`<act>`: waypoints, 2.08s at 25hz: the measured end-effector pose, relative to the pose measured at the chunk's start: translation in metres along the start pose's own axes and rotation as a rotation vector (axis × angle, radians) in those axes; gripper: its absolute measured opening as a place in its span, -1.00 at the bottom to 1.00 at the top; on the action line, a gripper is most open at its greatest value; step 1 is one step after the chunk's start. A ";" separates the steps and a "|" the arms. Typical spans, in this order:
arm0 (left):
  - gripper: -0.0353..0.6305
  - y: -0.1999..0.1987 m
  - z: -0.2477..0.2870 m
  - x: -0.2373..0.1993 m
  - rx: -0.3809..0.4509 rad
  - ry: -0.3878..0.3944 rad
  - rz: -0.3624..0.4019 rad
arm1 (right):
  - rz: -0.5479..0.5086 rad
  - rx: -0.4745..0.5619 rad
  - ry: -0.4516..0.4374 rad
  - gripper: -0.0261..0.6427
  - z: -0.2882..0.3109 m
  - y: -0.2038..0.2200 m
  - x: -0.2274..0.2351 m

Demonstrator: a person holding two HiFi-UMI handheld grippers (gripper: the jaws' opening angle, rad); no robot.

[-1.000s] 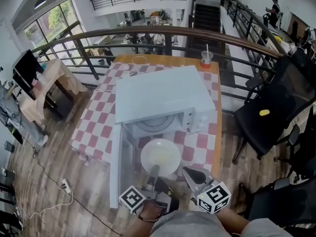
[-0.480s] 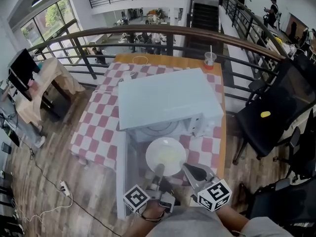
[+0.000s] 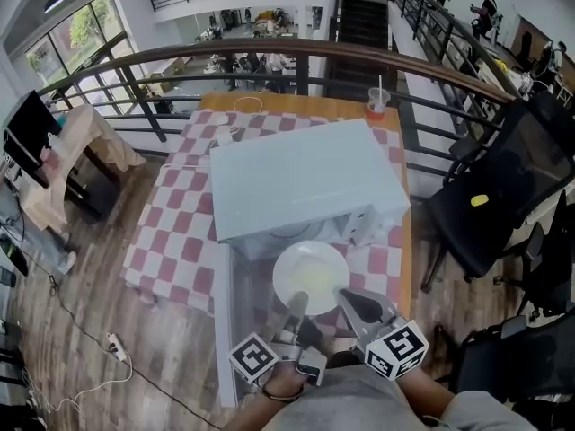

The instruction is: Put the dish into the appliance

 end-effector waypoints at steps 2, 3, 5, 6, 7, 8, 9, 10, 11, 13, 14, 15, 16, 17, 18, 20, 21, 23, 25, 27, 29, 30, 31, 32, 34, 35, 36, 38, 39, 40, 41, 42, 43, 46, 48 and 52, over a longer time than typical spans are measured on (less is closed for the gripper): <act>-0.80 0.001 0.003 0.000 0.000 0.003 -0.017 | -0.001 0.002 0.013 -0.93 -0.001 -0.002 0.004; -0.80 0.001 0.004 0.000 0.002 0.000 -0.026 | -0.001 0.002 0.021 -0.93 -0.002 -0.003 0.006; -0.80 0.001 0.008 -0.001 0.008 -0.011 -0.032 | -0.001 0.000 0.036 -0.92 -0.002 -0.004 0.012; -0.80 0.000 0.010 -0.002 0.010 -0.016 -0.027 | -0.001 -0.002 0.043 -0.93 -0.001 -0.005 0.016; -0.80 -0.001 0.013 -0.003 0.012 -0.018 -0.020 | -0.001 -0.005 0.046 -0.93 0.000 -0.007 0.019; -0.80 -0.002 0.015 -0.003 0.015 -0.020 -0.017 | -0.001 -0.009 0.047 -0.93 0.001 -0.008 0.022; -0.80 -0.001 0.017 -0.003 0.019 -0.022 -0.019 | -0.001 -0.012 0.045 -0.93 0.001 -0.009 0.025; -0.80 -0.001 0.019 -0.003 0.024 -0.024 -0.021 | -0.001 -0.014 0.042 -0.93 0.002 -0.009 0.027; -0.80 -0.001 0.022 -0.004 0.030 -0.026 -0.021 | -0.002 -0.016 0.039 -0.93 0.004 -0.009 0.030; -0.80 -0.001 0.030 -0.005 0.044 -0.033 -0.024 | -0.003 -0.018 0.032 -0.93 0.008 -0.010 0.037; -0.80 -0.001 0.033 -0.006 0.052 -0.038 -0.027 | -0.004 -0.018 0.027 -0.93 0.011 -0.011 0.040; -0.80 -0.001 0.037 -0.007 0.060 -0.042 -0.028 | -0.005 -0.017 0.020 -0.93 0.014 -0.013 0.043; -0.80 -0.001 0.041 -0.008 0.067 -0.043 -0.025 | -0.007 -0.015 0.013 -0.93 0.016 -0.015 0.047; -0.80 -0.001 0.045 -0.009 0.071 -0.042 -0.021 | -0.008 -0.015 0.007 -0.92 0.019 -0.016 0.051; -0.80 0.001 0.048 -0.010 0.072 -0.042 -0.020 | -0.007 -0.016 0.004 -0.93 0.021 -0.016 0.054; -0.80 0.004 0.049 -0.015 0.069 -0.056 -0.025 | 0.000 -0.019 -0.001 -0.93 0.023 -0.012 0.060; -0.80 0.005 0.049 -0.017 0.070 -0.064 -0.028 | 0.001 -0.021 -0.005 -0.93 0.025 -0.010 0.062; -0.80 0.005 0.051 -0.021 0.078 -0.071 -0.030 | 0.003 -0.021 -0.016 -0.93 0.029 -0.008 0.066; -0.80 0.005 0.054 -0.024 0.094 -0.082 -0.035 | 0.016 -0.025 -0.025 -0.93 0.031 -0.004 0.070; -0.80 0.004 0.055 -0.031 0.116 -0.100 -0.030 | 0.029 -0.032 -0.035 -0.93 0.032 -0.001 0.073; -0.80 0.004 0.057 -0.038 0.141 -0.116 -0.030 | 0.034 -0.036 -0.047 -0.93 0.032 0.000 0.076; -0.80 0.003 0.059 -0.043 0.157 -0.126 -0.034 | 0.037 -0.038 -0.053 -0.93 0.032 0.001 0.078; -0.80 0.002 0.061 -0.048 0.174 -0.135 -0.035 | 0.040 -0.040 -0.057 -0.93 0.032 0.002 0.080; -0.80 0.001 0.064 -0.055 0.190 -0.143 -0.030 | 0.044 -0.040 -0.059 -0.93 0.032 0.003 0.083; -0.80 -0.005 0.072 -0.069 0.221 -0.158 -0.013 | 0.049 -0.037 -0.059 -0.93 0.030 0.006 0.088; -0.80 -0.007 0.077 -0.077 0.233 -0.165 0.000 | 0.050 -0.034 -0.057 -0.93 0.028 0.008 0.091; -0.80 -0.009 0.084 -0.084 0.243 -0.171 0.012 | 0.048 -0.031 -0.054 -0.92 0.026 0.010 0.095; -0.80 -0.013 0.099 -0.097 0.267 -0.185 0.030 | 0.042 -0.032 -0.048 -0.93 0.023 0.012 0.104; -0.80 -0.015 0.105 -0.102 0.279 -0.194 0.031 | 0.041 -0.034 -0.045 -0.93 0.022 0.013 0.107; -0.80 -0.017 0.110 -0.107 0.291 -0.205 0.025 | 0.043 -0.038 -0.042 -0.93 0.021 0.013 0.109; -0.80 -0.020 0.115 -0.113 0.303 -0.213 0.013 | 0.046 -0.042 -0.038 -0.93 0.019 0.013 0.110; -0.80 -0.022 0.121 -0.119 0.314 -0.220 -0.002 | 0.047 -0.044 -0.035 -0.93 0.016 0.013 0.111; -0.80 -0.024 0.127 -0.125 0.324 -0.227 -0.015 | 0.046 -0.044 -0.031 -0.93 0.014 0.013 0.113; -0.80 -0.027 0.148 -0.136 0.344 -0.239 -0.023 | 0.038 -0.040 -0.018 -0.93 0.006 0.012 0.122; -0.80 -0.028 0.158 -0.140 0.355 -0.248 -0.028 | 0.037 -0.037 -0.006 -0.93 0.002 0.014 0.128; -0.80 -0.030 0.169 -0.144 0.367 -0.270 -0.029 | 0.048 -0.032 0.007 -0.93 -0.003 0.014 0.133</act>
Point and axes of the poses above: the fingertips, and each gripper's own axes: z forward along the fingers, x to its right, y out of its underside, the point moved 10 cm from there along -z, backward along the fingers, and after that the axes turned 10 degrees about x, right-handed, at the moved point
